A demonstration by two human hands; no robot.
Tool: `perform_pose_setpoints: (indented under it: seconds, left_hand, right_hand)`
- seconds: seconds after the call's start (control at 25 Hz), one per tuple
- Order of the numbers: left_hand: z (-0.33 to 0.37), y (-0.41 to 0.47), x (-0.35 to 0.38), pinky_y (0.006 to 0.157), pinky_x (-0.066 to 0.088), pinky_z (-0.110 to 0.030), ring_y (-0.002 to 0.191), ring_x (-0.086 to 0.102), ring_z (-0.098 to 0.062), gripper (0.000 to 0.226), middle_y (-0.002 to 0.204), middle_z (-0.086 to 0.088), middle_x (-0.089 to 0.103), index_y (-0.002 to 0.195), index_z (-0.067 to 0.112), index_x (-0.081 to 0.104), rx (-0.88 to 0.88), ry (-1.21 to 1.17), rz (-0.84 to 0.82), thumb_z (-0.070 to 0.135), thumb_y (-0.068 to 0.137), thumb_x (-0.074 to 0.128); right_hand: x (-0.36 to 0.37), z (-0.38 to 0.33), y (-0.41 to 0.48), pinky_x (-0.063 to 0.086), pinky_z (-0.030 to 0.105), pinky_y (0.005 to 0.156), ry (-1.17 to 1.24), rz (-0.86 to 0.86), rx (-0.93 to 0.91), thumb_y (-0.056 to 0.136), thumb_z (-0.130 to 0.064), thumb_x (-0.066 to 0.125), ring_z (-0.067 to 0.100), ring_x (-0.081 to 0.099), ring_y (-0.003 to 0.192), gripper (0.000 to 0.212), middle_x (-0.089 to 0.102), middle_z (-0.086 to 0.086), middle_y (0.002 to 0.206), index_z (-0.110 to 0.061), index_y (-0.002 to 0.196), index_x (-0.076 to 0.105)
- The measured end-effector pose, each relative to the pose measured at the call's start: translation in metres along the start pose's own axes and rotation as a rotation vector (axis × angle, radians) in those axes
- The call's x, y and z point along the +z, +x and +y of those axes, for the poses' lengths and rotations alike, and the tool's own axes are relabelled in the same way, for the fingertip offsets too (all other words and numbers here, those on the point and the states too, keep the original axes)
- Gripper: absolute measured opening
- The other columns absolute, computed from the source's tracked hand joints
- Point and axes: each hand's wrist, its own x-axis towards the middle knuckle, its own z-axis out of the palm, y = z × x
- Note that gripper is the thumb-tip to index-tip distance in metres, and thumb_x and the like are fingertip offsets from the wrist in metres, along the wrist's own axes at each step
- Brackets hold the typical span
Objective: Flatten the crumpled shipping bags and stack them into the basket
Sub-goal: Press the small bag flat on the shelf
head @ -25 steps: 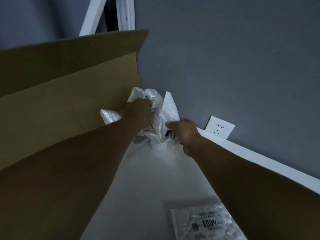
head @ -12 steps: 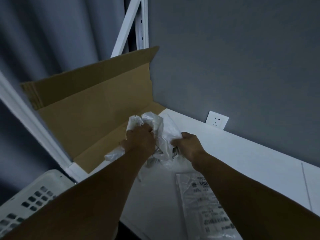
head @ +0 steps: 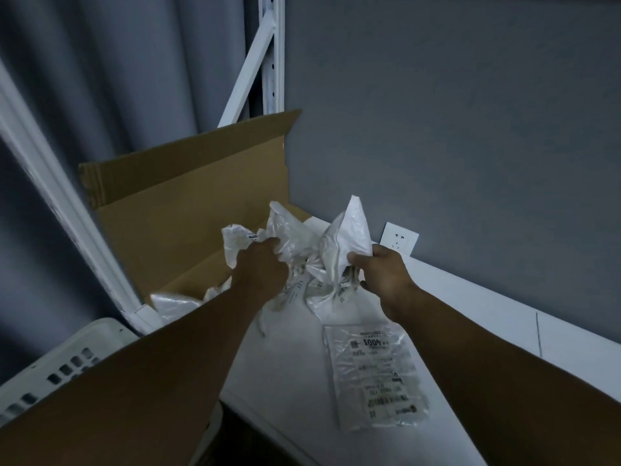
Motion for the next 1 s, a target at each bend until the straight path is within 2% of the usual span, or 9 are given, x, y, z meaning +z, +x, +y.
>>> perform_pose_setpoints:
  seconds: [0.12, 0.32, 0.48, 0.6, 0.72, 0.8, 0.88, 0.96, 1.0]
  left_hand:
    - [-0.005, -0.006, 0.008, 0.108, 0.042, -0.042, 0.13, 0.05, -0.032, 0.06, 0.142, -0.012, 0.053, 0.144, 0.017, 0.048, -0.005, -0.067, 0.0, 0.015, 0.086, 0.06]
    - [-0.011, -0.016, 0.017, 0.111, 0.037, -0.043, 0.135, 0.041, -0.034, 0.065, 0.144, -0.015, 0.046, 0.146, 0.017, 0.044, 0.02, -0.073, 0.064, 0.015, 0.085, 0.063]
    - [-0.003, -0.035, 0.016, 0.115, 0.024, -0.039, 0.143, 0.021, -0.035, 0.069, 0.156, -0.015, 0.026, 0.148, 0.019, 0.039, 0.019, -0.081, 0.177, 0.011, 0.083, 0.061]
    - [0.009, -0.044, 0.019, 0.11, 0.032, -0.042, 0.133, 0.036, -0.031, 0.067, 0.145, -0.007, 0.044, 0.14, 0.021, 0.05, 0.102, -0.09, 0.248, 0.019, 0.076, 0.071]
    - [0.016, -0.038, 0.03, 0.097, 0.051, -0.045, 0.114, 0.06, -0.021, 0.063, 0.121, 0.002, 0.065, 0.121, 0.025, 0.057, 0.131, -0.434, 0.184, 0.035, 0.065, 0.084]
    - [0.01, -0.033, 0.038, 0.095, 0.052, -0.049, 0.11, 0.063, -0.023, 0.054, 0.116, 0.001, 0.067, 0.116, 0.026, 0.057, 0.025, -0.574, 0.177, 0.029, 0.069, 0.082]
    - [-0.002, -0.03, 0.047, 0.091, 0.054, -0.051, 0.101, 0.065, -0.027, 0.038, 0.107, -0.003, 0.069, 0.106, 0.025, 0.059, -0.066, -0.632, 0.191, 0.014, 0.074, 0.078]
    - [-0.012, -0.03, 0.054, 0.084, 0.057, -0.052, 0.093, 0.067, -0.028, 0.039, 0.099, -0.004, 0.069, 0.096, 0.029, 0.055, -0.117, -0.659, 0.21, 0.011, 0.07, 0.078]
    - [-0.014, -0.03, 0.055, 0.081, 0.057, -0.053, 0.092, 0.067, -0.029, 0.044, 0.1, -0.005, 0.068, 0.097, 0.03, 0.053, -0.135, -0.685, 0.208, 0.015, 0.065, 0.079]
  right_hand:
    - [-0.001, 0.007, 0.001, 0.055, 0.048, 0.095, 0.005, 0.023, 0.011, 0.094, -0.015, 0.066, 0.03, 0.067, 0.099, 0.014, 0.07, 0.011, 0.105, -0.007, 0.106, 0.065]
    - [0.021, 0.012, 0.003, 0.056, 0.053, 0.093, -0.004, 0.086, -0.022, 0.097, -0.026, 0.063, 0.03, 0.065, 0.098, 0.014, 0.065, 0.005, 0.097, -0.013, 0.103, 0.06]
    - [0.03, 0.003, 0.003, 0.054, 0.053, 0.095, -0.009, 0.166, -0.06, 0.098, -0.037, 0.06, 0.034, 0.064, 0.102, 0.028, 0.067, 0.01, 0.109, -0.012, 0.11, 0.06]
    - [0.036, -0.001, -0.001, 0.056, 0.051, 0.094, 0.012, 0.124, -0.035, 0.098, -0.039, 0.061, 0.031, 0.065, 0.101, 0.032, 0.069, 0.009, 0.112, -0.011, 0.112, 0.063]
    - [0.042, 0.001, -0.004, 0.06, 0.044, 0.085, 0.054, 0.033, 0.025, 0.099, -0.035, 0.061, 0.031, 0.068, 0.098, 0.033, 0.071, 0.012, 0.111, -0.006, 0.114, 0.066]
    - [0.044, 0.001, -0.005, 0.061, 0.042, 0.082, 0.089, 0.018, 0.054, 0.101, -0.033, 0.058, 0.031, 0.068, 0.098, 0.026, 0.071, 0.012, 0.107, -0.009, 0.105, 0.066]
    - [0.041, -0.001, -0.003, 0.058, 0.047, 0.089, 0.109, 0.081, 0.042, 0.101, -0.035, 0.057, 0.03, 0.067, 0.097, 0.022, 0.071, 0.011, 0.103, -0.015, 0.094, 0.063]
    - [0.036, -0.008, -0.003, 0.057, 0.047, 0.091, 0.142, 0.118, 0.035, 0.101, -0.036, 0.056, 0.027, 0.066, 0.096, 0.021, 0.07, 0.009, 0.101, -0.018, 0.091, 0.06]
    - [0.034, -0.01, -0.004, 0.058, 0.047, 0.09, 0.152, 0.117, 0.029, 0.101, -0.035, 0.056, 0.027, 0.066, 0.095, 0.021, 0.07, 0.009, 0.101, -0.017, 0.092, 0.06]
